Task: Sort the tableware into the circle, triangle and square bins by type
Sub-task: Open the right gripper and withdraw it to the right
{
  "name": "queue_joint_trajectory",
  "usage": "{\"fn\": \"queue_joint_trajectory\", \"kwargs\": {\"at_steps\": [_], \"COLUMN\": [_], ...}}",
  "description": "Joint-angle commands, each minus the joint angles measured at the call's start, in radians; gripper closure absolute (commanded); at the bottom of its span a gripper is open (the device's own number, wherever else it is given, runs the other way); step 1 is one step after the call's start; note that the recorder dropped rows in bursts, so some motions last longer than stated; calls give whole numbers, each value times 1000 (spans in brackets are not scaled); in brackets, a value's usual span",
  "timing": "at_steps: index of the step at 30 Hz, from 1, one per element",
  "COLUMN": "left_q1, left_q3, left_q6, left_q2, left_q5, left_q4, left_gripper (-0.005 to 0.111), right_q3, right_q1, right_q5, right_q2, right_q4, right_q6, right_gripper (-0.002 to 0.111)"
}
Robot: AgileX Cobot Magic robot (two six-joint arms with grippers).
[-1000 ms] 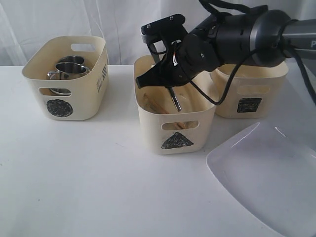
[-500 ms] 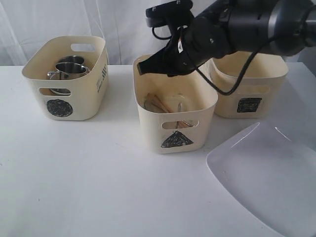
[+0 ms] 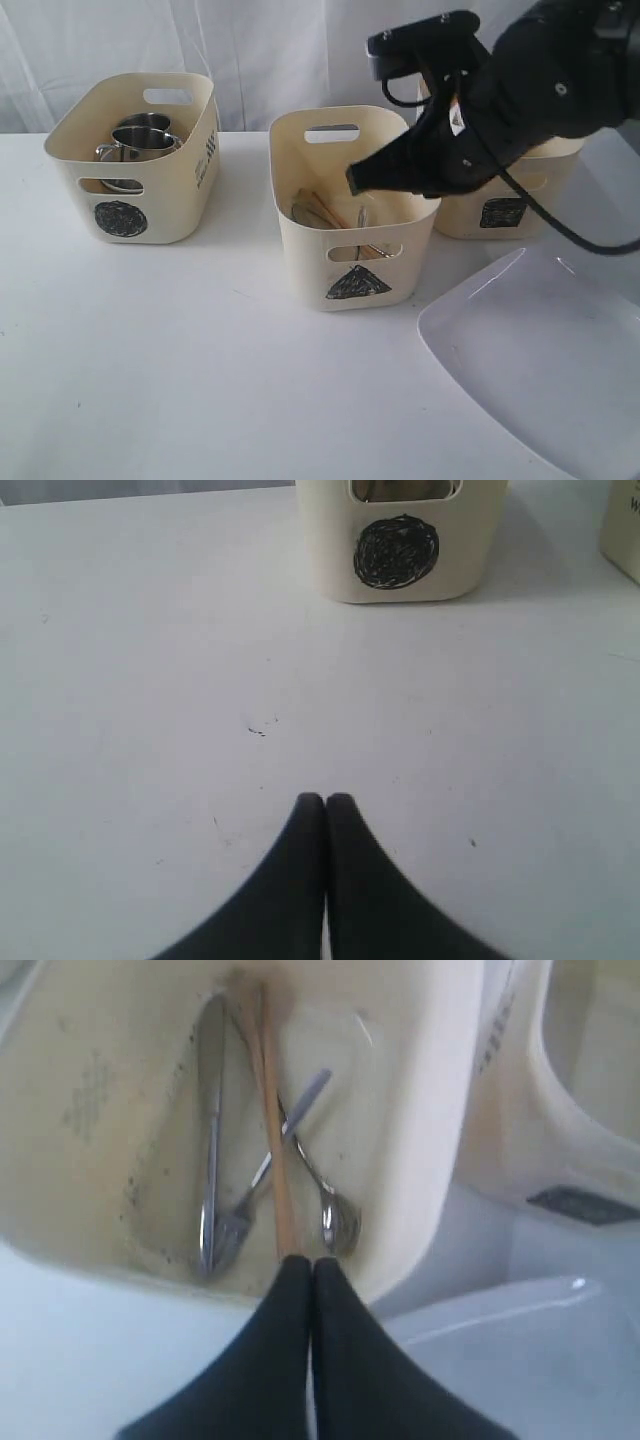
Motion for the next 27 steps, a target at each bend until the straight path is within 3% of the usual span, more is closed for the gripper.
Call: {"fn": "queue_joint_trajectory", "kwargs": {"at_steps": [1,9,27], "left_q1": [4,4,4], "left_q3": [4,4,4], "left_q6": [0,0,0], "left_q2": [-4,-4,-4], "left_q5": [3,3,3], "left_q4": [-11,-11,-11], "left_gripper": [106,106,106], "right_q3": [107,223,219], "right_q1": [-1,-1,69], "right_q5": [16,-25,-135], "right_q2": [-62,-87,-14], "right_q4": [25,65,154], "right_q6": [7,7,-53], "right_gripper": [108,108,108]}}
